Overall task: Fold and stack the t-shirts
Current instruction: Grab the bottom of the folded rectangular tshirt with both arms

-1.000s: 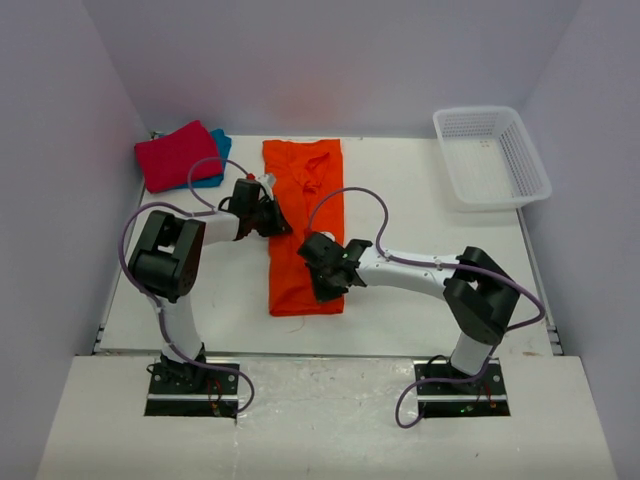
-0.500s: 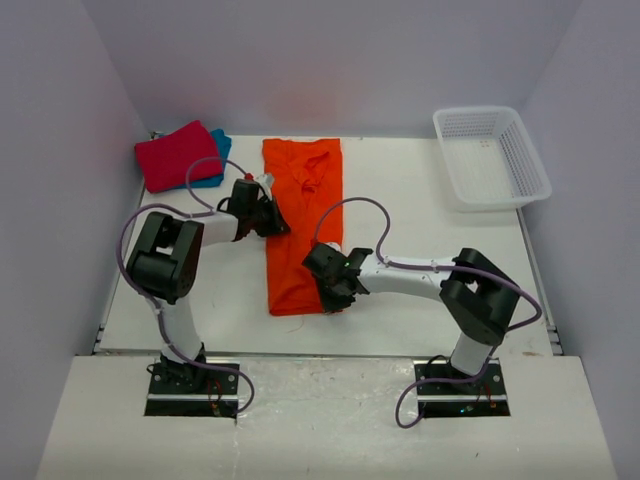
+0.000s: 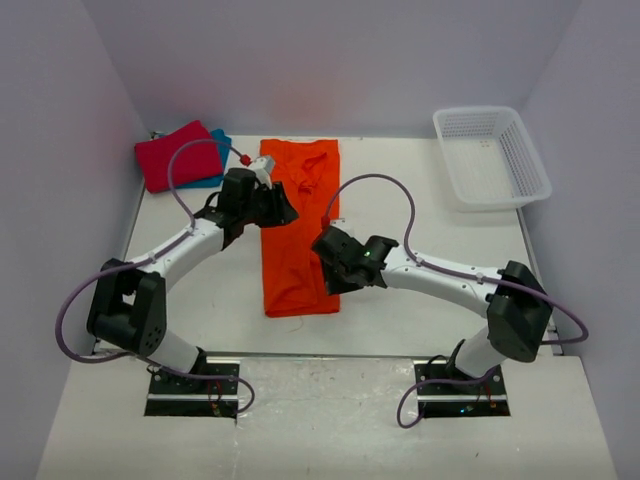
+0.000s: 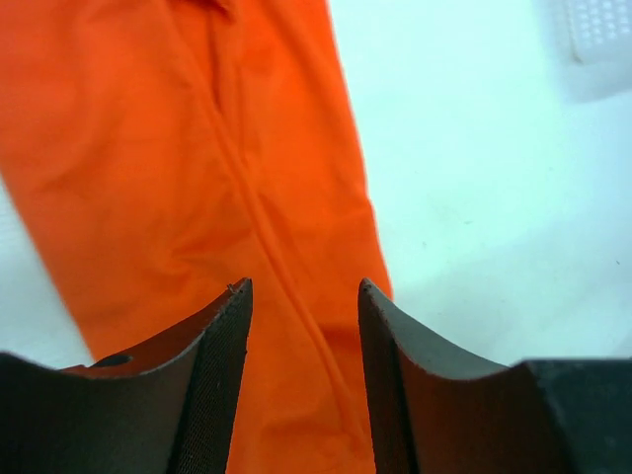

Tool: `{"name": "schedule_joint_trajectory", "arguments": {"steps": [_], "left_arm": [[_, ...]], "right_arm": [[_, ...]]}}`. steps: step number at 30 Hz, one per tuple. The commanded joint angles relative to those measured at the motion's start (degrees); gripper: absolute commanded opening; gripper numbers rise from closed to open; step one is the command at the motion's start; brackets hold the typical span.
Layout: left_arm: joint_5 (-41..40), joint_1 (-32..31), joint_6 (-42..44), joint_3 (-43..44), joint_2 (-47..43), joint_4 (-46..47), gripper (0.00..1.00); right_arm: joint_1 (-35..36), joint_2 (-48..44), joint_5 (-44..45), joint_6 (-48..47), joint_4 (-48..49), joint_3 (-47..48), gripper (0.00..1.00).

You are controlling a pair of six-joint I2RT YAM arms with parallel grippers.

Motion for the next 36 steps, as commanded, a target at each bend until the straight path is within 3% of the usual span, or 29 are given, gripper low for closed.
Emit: {"name": "schedule_joint_trajectory", "arguments": {"steps": [1,2,4,5,6,11,17,27,36], "left_arm": [[2.4,-2.5,-0.8,0.3,-0.7,-2.7,0.48],[2.4,-3.3,-1.2,-0.2,-0.7,-2.0,0.42],[2.8,-5.6,-2.1,-2.1,-0.3,-0.8,0.27],[3.2,-6.2,-2.4,-2.7,-0.1,0.3,0.11],[3.8,-7.2,-3.2,-4.0,0.2,0.9,0.01],[3.1,-8.1,-3.7,-8.1,0.4,3.0,0.00],[3.3,-8.4,-4.3,-11.7,1.2,4.7,0.00],[5.9,-11.1,-7.0,-19.4,8.3,14.2,0.00],[4.6,-17.3,-10.1,-23.7,6.3,15.5,0.00]], "right_arm": [[-3.1,-2.1,4.8,-0.9,-3.8,3.1,0.40],[-5.6,-2.4,4.4,-1.3,-3.7,3.3,0.01],[-7.8,-3.4,4.1,-2.7,-3.0,3.2,0.00],[-10.2,-3.6,3.9,-3.5,-2.7,3.3,0.00],[-11.5,-4.0,3.6,-5.0,-1.9,3.3,0.00],[-20.4,-5.6,-2.0,-10.3,-0.4,5.5,0.00],[-25.6,-2.8,-8.2,-13.2,0.9,9.6,0.00],[-25.9,9.4,-13.9,-16.0,1.1,20.4,0.00],[-26.9,21.7,-14.1,-21.1,-0.4,34.6,0.00]]}}
